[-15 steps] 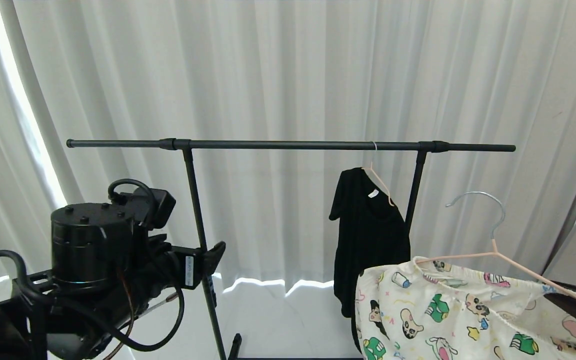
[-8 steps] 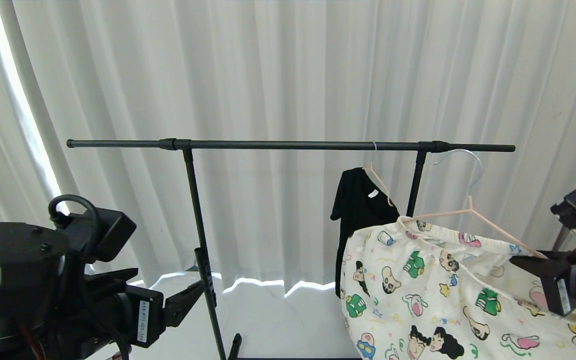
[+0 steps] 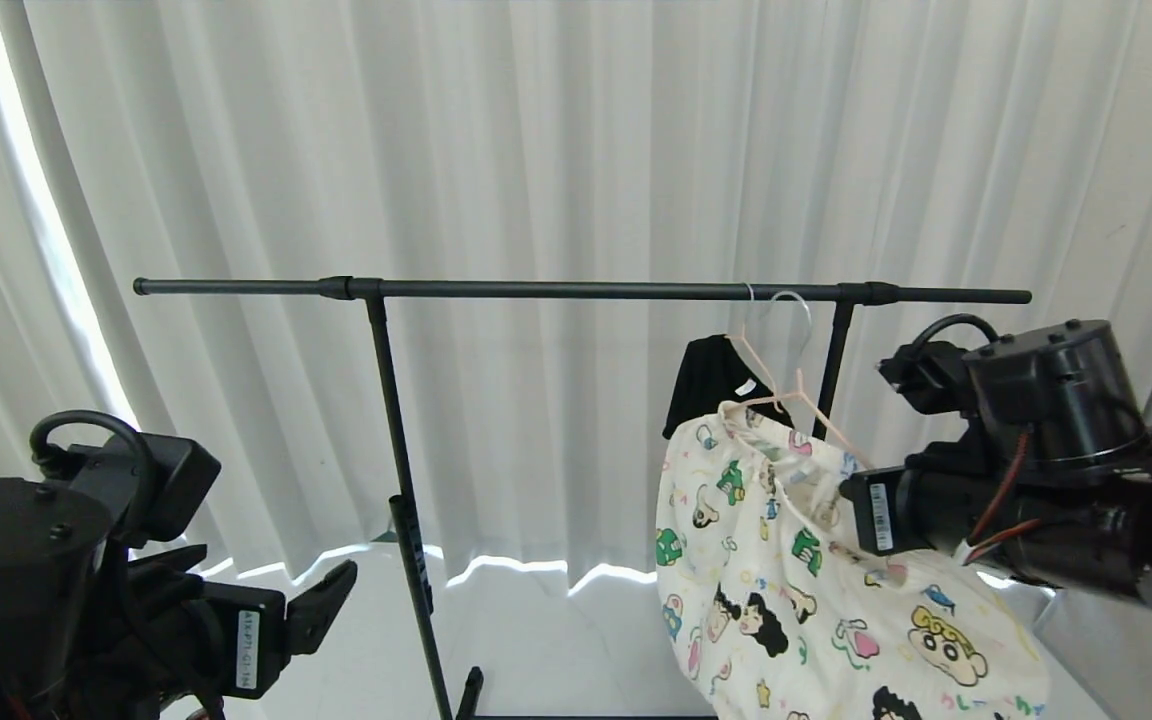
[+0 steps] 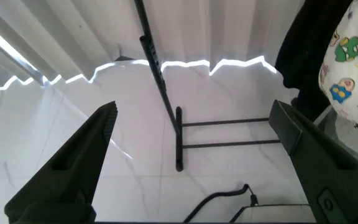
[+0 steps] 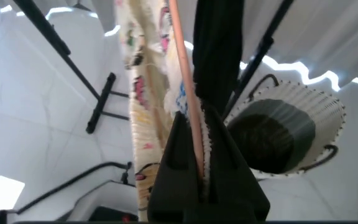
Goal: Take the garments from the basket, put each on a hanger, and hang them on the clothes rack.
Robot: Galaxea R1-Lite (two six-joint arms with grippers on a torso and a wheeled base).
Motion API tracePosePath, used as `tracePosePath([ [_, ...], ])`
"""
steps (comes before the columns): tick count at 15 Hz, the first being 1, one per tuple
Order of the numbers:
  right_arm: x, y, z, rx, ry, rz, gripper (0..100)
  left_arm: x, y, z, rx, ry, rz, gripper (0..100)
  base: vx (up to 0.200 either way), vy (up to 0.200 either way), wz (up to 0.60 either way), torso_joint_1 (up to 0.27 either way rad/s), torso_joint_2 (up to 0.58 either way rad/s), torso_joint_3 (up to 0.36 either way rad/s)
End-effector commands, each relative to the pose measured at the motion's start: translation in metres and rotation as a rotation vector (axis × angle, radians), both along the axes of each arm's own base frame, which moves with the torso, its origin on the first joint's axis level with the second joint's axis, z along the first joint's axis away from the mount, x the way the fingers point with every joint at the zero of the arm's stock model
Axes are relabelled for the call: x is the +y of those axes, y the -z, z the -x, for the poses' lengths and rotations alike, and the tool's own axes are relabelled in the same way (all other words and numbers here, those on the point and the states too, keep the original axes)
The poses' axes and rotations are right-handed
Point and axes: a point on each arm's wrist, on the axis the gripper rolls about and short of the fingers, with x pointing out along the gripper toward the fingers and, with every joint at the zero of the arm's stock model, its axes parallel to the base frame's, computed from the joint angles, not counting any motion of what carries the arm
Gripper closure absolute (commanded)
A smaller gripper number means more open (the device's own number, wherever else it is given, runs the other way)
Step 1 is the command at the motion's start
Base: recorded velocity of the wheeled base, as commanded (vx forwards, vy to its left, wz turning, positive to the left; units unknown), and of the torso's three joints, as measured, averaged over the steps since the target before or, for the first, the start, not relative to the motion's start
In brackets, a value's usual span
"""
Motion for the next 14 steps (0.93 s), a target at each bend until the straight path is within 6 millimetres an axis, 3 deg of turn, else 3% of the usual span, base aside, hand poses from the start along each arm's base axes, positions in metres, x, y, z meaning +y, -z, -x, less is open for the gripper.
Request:
tracePosePath([
  [1,0.022,0.007,-0.014,0.003,-0.016,0.009,100,0.0,0.001,0.0,0.001,-0.003,-0.002,0,0.0,0.0,0.0,0.0,0.0,0.0],
  [3,0.025,0.003,-0.016,-0.025,-0.023,-0.006,100,0.0,0.001,0.0,0.001,-0.003,0.0,0,0.0,0.0,0.0,0.0,0.0,0.0],
  [14,0.037,-0.003,-0.028,-0.131,-0.049,-0.044,100,-0.001,0.001,0.001,0.003,0.008,0.001,0,0.2,0.0,0.0,0.003,0.0,0.001],
])
